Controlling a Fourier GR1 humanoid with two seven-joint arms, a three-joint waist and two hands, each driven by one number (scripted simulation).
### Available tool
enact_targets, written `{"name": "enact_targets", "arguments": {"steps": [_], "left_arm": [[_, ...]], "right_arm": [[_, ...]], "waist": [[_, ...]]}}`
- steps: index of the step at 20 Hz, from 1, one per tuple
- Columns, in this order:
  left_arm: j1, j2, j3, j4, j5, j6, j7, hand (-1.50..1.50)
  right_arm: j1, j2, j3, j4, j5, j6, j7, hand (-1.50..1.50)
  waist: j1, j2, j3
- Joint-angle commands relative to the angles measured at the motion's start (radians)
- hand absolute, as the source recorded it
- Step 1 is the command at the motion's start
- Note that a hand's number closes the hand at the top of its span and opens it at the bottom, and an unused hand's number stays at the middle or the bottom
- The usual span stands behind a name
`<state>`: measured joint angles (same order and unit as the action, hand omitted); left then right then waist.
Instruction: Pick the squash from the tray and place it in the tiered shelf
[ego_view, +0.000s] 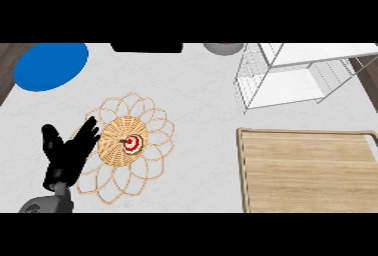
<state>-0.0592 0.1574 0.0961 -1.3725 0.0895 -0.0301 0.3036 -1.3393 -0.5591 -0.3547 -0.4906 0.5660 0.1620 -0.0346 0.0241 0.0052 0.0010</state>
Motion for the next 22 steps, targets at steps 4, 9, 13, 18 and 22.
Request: {"name": "enact_targets", "arguments": {"steps": [4,9,13,18,22], "left_arm": [[-0.019,-0.016,-0.004,0.035,-0.002,0.001,-0.005,0.00],[-0.008,-0.009,-0.003,-0.008,0.002,0.004,0.030,0.00],[-0.024,-0.029,0.000,0.043,-0.013,0.023,-0.015,0.00],[-0.019,-0.005,0.019,0.010,0.014,0.001,0.018,0.00],[-0.013,-0.018,0.002,0.007,0.004,0.004,0.019,0.00]], "right_arm": [[-0.059,-0.046,-0.153,0.059,-0.154,0.041,0.038,-1.50],[-0.139,-0.050,-0.229,0.091,-0.230,-0.014,0.141,-1.50],[-0.073,-0.079,-0.262,0.081,-0.243,-0.129,0.081,-1.50],[-0.050,-0.195,-0.274,0.107,-0.221,-0.208,0.112,-1.50],[-0.023,-0.317,-0.355,0.155,-0.285,-0.170,0.105,-1.50]], "waist": [[-0.005,0.003,-0.001],[0.007,0.002,-0.001],[-0.003,0.005,-0.001],[0.002,0.006,-0.001],[0.009,0.010,0.000]]}}
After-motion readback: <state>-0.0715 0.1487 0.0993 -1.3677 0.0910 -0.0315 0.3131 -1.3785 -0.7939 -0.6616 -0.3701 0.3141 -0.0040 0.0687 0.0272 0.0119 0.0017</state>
